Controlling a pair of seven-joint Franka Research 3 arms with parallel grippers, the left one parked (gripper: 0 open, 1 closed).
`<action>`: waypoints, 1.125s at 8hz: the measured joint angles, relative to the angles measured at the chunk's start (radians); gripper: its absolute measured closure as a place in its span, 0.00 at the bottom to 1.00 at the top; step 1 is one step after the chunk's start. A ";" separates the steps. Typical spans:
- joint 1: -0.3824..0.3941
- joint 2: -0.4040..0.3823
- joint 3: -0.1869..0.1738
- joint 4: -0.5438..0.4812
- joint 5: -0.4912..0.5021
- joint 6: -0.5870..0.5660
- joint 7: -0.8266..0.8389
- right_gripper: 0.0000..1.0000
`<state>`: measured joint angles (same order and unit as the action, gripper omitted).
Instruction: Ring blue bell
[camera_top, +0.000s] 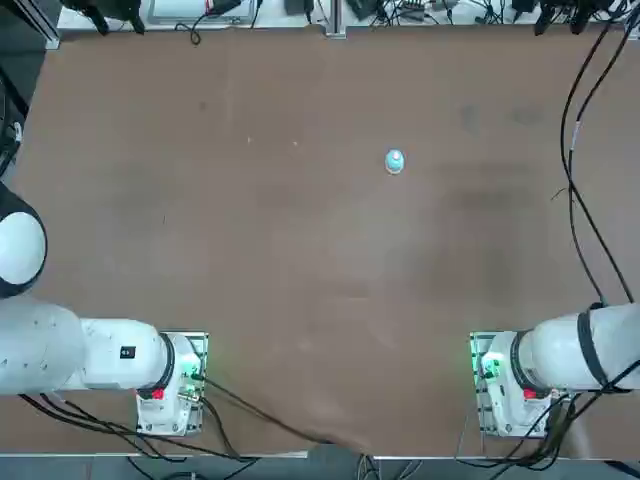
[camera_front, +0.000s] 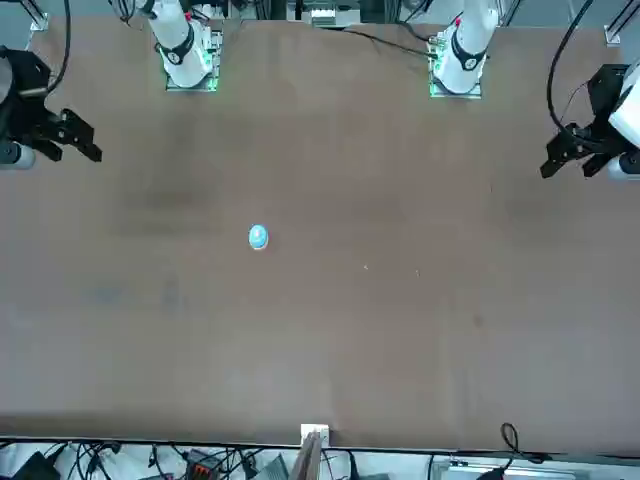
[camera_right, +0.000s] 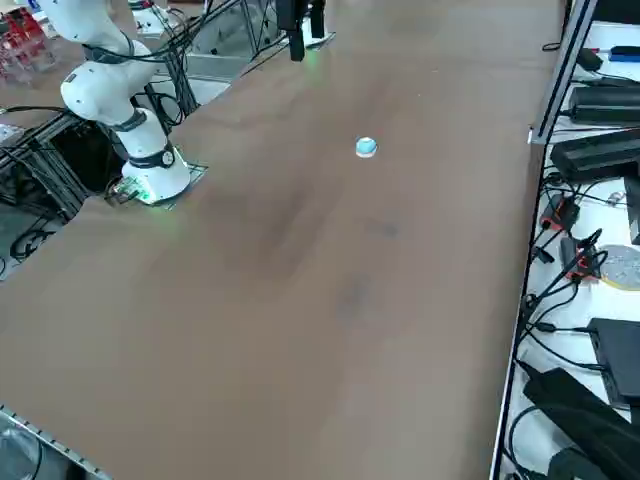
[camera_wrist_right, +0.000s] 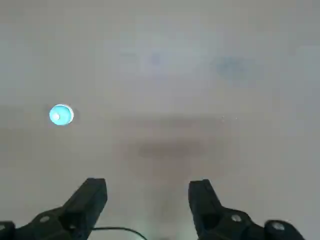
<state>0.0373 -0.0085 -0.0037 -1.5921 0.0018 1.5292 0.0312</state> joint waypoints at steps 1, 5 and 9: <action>0.000 0.000 0.000 0.000 0.000 0.000 0.000 0.00; 0.000 0.002 0.000 0.000 0.000 -0.013 -0.002 0.00; -0.005 0.009 -0.001 0.000 0.000 -0.030 -0.002 0.00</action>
<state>0.0326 0.0001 -0.0045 -1.5921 0.0018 1.4996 0.0295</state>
